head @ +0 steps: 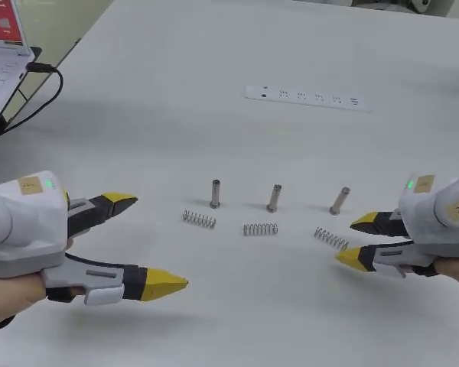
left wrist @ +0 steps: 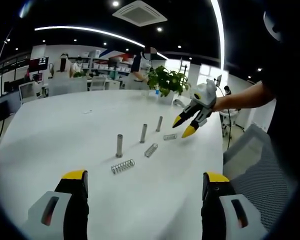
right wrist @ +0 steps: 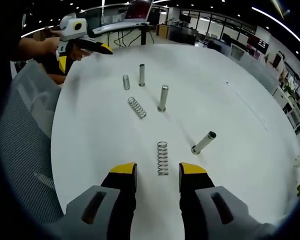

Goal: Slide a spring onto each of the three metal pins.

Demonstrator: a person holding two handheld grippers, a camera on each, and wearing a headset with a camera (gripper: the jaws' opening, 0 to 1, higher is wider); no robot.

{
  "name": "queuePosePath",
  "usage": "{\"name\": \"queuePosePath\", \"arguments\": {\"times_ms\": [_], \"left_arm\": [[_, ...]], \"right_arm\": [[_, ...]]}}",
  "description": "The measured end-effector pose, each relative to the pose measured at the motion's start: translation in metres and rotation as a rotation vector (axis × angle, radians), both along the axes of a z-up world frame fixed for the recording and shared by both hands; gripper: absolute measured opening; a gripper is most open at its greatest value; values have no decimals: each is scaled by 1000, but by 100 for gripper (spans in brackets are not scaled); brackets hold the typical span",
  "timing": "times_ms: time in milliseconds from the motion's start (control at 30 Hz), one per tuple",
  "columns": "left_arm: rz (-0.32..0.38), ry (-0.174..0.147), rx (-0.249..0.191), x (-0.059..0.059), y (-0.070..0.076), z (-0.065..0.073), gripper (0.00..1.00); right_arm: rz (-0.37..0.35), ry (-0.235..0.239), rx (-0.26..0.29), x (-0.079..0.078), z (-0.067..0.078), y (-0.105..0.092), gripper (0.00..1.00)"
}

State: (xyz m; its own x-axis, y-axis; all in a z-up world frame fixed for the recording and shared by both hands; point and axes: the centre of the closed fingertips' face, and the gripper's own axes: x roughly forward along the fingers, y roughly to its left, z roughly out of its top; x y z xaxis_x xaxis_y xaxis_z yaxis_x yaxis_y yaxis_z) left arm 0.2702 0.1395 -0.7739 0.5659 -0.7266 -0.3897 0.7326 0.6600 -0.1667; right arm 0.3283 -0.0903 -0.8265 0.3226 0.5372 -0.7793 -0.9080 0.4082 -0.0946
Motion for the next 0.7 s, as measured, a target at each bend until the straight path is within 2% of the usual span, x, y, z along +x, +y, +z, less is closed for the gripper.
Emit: {"name": "queuePosePath", "arguments": {"times_ms": [100,233,700], "left_arm": [[1,1,0,-1,0,0,92],[5,6,-1,-2,1,-1,92],[7,11,-5,-5,2,-2,92]], "right_arm": [[6,1,-11,3,-2,2,31],[16,11,-20,7,-5,5,23],[22,66,-74,12,-22,8,19]]}}
